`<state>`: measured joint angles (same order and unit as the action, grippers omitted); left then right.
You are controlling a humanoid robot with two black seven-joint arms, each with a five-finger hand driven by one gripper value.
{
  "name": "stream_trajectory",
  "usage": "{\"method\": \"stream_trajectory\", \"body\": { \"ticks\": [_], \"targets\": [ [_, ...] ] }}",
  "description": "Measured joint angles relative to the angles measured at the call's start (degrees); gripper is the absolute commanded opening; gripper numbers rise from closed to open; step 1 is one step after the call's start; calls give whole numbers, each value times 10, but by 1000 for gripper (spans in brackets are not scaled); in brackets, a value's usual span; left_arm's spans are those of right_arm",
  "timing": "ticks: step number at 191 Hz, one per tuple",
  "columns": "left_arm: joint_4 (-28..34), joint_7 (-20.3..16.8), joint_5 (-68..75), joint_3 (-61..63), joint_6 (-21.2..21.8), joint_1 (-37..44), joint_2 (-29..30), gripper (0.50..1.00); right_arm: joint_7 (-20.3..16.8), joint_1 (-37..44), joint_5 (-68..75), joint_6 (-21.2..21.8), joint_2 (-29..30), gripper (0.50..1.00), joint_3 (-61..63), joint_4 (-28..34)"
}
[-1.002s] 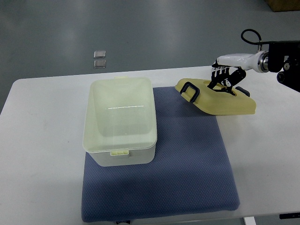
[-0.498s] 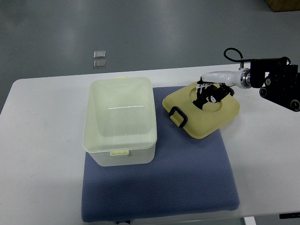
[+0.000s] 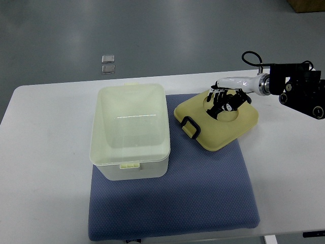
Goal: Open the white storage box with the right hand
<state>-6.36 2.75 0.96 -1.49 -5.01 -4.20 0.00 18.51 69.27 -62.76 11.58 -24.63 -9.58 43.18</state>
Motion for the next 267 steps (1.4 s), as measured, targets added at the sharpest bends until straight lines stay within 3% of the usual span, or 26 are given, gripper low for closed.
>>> {"method": "stream_trajectory", "body": {
  "ticks": [14, 58, 92, 120, 168, 200, 267],
  "targets": [
    [0, 0, 0, 0, 0, 0, 0, 1000, 1, 4, 0, 6, -3, 858, 0, 0],
    [0, 0, 0, 1, 0, 0, 0, 1000, 2, 33, 17, 11, -21, 874, 21, 1],
    [0, 0, 0, 1, 0, 0, 0, 1000, 2, 19, 91, 47, -24, 872, 131, 1],
    [0, 0, 0, 1, 0, 0, 0, 1000, 0, -35, 206, 51, -19, 872, 256, 0],
    [1, 0, 0, 1, 0, 1, 0, 1000, -5, -126, 432, 40, 21, 874, 427, -4],
    [0, 1, 0, 1, 0, 2, 0, 1000, -5, -161, 530, -16, 53, 876, 442, -9],
    [0, 0, 1, 1, 0, 2, 0, 1000, -1, -213, 543, -34, 84, 921, 437, -7]
  ]
}}
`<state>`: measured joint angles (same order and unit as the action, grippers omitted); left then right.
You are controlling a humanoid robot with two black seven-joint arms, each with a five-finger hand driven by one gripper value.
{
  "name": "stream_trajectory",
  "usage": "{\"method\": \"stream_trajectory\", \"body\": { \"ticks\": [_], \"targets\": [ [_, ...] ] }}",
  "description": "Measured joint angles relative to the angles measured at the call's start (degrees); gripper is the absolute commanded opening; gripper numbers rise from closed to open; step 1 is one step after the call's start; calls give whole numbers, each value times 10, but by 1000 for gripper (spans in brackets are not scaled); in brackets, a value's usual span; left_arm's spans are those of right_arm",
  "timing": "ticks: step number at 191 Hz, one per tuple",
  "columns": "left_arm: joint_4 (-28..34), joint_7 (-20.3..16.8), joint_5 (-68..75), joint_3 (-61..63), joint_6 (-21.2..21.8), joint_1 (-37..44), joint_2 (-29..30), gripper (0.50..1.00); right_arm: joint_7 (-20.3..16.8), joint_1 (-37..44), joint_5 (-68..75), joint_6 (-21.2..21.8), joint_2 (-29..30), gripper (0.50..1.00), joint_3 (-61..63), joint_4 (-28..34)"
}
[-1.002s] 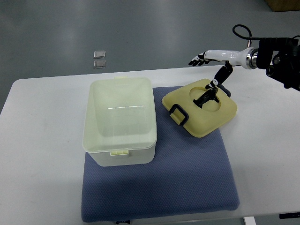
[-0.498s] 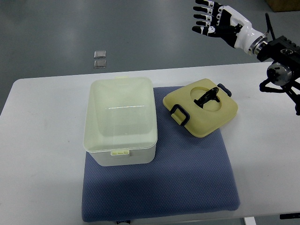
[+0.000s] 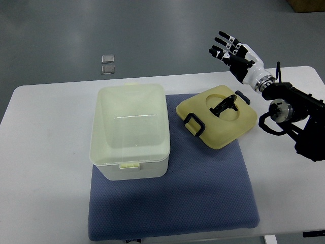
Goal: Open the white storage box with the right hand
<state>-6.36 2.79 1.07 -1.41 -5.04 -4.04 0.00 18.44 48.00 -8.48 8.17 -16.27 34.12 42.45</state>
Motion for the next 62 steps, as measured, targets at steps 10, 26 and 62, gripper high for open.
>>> {"method": "stream_trajectory", "body": {
  "ticks": [10, 26, 62],
  "targets": [
    [0, 0, 0, 0, 0, 0, 0, 1000, 1, -1, 0, -1, 0, 921, -2, 0],
    [0, 0, 0, 0, 0, 0, 0, 1000, 2, -2, 0, -1, -1, 921, -2, 0],
    [0, 0, 0, 0, 0, 0, 0, 1000, 2, -10, 0, 4, -6, 921, -1, 3]
  ]
}}
